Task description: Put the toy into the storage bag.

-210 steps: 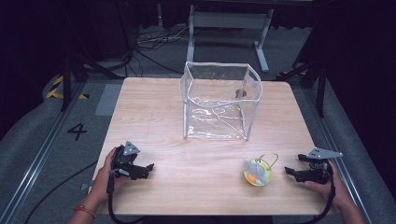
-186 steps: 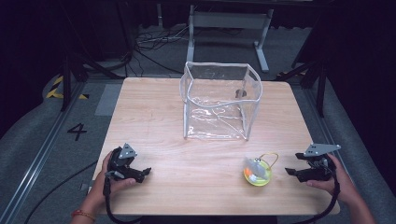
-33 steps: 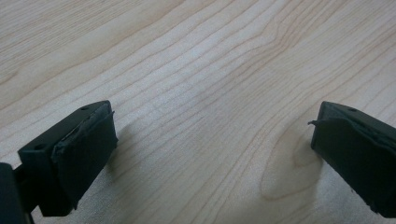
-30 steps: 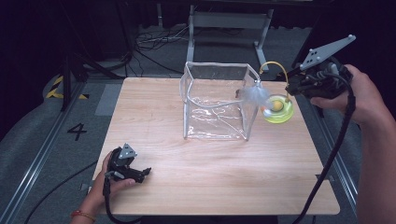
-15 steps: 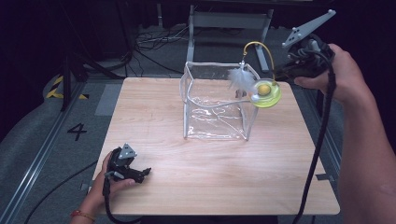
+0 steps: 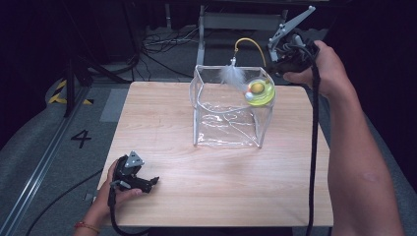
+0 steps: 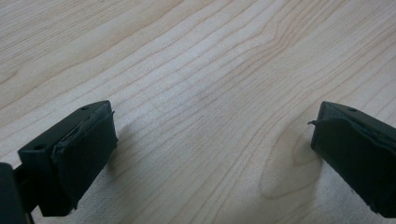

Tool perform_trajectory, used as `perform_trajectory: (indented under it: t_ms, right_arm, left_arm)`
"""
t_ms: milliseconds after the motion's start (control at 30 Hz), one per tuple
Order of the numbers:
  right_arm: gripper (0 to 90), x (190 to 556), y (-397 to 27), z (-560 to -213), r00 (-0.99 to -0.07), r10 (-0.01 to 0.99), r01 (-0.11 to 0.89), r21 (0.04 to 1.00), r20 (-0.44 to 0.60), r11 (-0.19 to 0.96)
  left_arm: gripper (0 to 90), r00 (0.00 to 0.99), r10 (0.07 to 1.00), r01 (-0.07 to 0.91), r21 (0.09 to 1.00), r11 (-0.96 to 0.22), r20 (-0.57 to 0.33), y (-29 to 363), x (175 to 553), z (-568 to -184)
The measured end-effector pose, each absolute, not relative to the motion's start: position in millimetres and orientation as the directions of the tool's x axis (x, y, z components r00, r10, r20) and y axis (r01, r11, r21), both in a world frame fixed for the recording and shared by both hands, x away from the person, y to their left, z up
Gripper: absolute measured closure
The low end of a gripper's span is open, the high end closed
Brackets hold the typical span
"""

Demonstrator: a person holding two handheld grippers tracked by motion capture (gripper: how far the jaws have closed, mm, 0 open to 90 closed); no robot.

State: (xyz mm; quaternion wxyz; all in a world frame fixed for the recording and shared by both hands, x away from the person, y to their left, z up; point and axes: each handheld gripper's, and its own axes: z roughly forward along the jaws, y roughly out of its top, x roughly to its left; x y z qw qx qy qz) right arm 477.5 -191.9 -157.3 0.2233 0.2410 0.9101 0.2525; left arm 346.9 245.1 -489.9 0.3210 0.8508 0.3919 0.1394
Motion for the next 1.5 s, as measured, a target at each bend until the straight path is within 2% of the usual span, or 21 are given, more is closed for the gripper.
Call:
perform_trajectory:
  t_ms: [333,700,1033,1500]
  right_arm:
    - [88.9,496.9,-178.6,-170.9,-0.783,0.561,0.334,0.579,-0.269,0.743]
    - [88.9,512.4,-168.2,-209.4,-0.796,0.55,0.326,0.585,-0.254,0.743]
    - [88.8,514.6,-178.9,-251.1,-0.821,0.524,0.367,0.493,-0.227,0.789]
    - [88.6,511.4,-189.3,-276.4,-0.849,0.489,0.391,0.383,-0.202,0.837]
  left_arm:
    - [0.3,0.657,0.754,0.576,0.657,-0.487,-0.016,245.4,347.0,-490.0]
    - [0.3,0.659,0.752,0.575,0.653,-0.492,-0.013,245.6,347.1,-489.7]
    - [0.3,0.659,0.752,0.576,0.653,-0.492,-0.014,245.6,347.1,-489.7]
    - [0.3,0.658,0.753,0.576,0.654,-0.49,-0.015,245.5,347.1,-489.9]
